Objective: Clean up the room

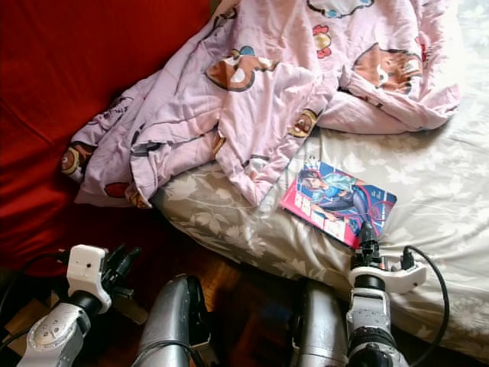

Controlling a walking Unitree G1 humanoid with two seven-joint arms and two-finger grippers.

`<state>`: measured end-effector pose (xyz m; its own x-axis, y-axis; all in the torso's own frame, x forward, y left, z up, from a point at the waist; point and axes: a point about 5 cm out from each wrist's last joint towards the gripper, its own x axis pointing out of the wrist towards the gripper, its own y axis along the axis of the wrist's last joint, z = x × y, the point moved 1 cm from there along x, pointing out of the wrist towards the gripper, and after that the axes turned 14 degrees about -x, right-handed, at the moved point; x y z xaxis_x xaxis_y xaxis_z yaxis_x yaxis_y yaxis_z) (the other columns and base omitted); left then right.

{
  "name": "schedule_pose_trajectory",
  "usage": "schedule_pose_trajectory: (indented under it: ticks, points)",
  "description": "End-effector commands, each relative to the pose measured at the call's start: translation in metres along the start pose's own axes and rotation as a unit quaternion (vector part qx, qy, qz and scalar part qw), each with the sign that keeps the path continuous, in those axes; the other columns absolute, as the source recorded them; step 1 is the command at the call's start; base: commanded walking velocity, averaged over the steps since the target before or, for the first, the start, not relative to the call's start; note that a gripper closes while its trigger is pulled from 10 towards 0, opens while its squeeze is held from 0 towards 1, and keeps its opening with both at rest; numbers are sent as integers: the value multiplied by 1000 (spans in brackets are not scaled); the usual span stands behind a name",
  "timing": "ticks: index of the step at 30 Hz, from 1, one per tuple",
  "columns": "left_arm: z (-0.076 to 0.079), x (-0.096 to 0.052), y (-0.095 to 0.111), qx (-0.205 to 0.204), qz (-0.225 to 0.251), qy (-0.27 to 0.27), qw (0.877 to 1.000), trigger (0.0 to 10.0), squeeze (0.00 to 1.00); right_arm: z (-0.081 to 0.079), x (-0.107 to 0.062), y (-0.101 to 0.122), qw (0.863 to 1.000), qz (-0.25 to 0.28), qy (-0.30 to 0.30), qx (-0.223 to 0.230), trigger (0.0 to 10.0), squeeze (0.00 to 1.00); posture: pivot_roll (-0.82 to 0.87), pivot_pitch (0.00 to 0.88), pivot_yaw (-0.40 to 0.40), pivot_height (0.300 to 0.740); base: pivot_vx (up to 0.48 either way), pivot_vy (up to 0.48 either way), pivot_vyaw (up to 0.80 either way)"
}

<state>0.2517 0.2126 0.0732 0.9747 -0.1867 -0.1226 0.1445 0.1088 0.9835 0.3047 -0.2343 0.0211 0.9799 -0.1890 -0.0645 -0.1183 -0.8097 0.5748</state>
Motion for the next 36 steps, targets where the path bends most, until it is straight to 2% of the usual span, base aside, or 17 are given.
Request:
schedule_pose_trajectory:
  ticks: [1, 13, 14, 15, 28, 32, 36]
  points:
    - [-4, -6, -9, 6, -24, 7, 1000, 10000, 0, -1, -31, -78, 984, -173, -18, 26, 10000, 0, 198, 349, 172, 586, 0, 0, 0]
    - [-5, -5, -9, 10, -24, 8, 1000, 10000, 0, -8, -29, -79, 985, -169, 16, 32, 10000, 0, 195, 348, 171, 586, 0, 0, 0]
    - [-4, -5, -9, 10, -24, 8, 1000, 10000, 0, -8, -29, -79, 985, -168, 16, 32, 4745, 0, 195, 348, 171, 586, 0, 0, 0]
    - [-4, -5, -9, 10, -23, 8, 1000, 10000, 0, -8, -29, -78, 985, -167, 15, 30, 157, 0, 195, 347, 170, 586, 0, 0, 0]
    - [-5, -1, -10, 10, -23, 11, 1000, 10000, 0, -7, -28, -71, 988, -146, 27, 33, 0, 0, 188, 341, 167, 586, 0, 0, 0]
    - [-6, 0, -10, 11, -22, 14, 1000, 10000, 0, -5, -27, -68, 992, -124, 18, 33, 0, 0, 183, 340, 166, 586, 0, 0, 0]
    - [-5, 1, -10, 11, -22, 14, 1000, 10000, 0, -9, -22, -60, 994, -90, 34, 54, 0, 0, 170, 338, 161, 586, 0, 0, 0]
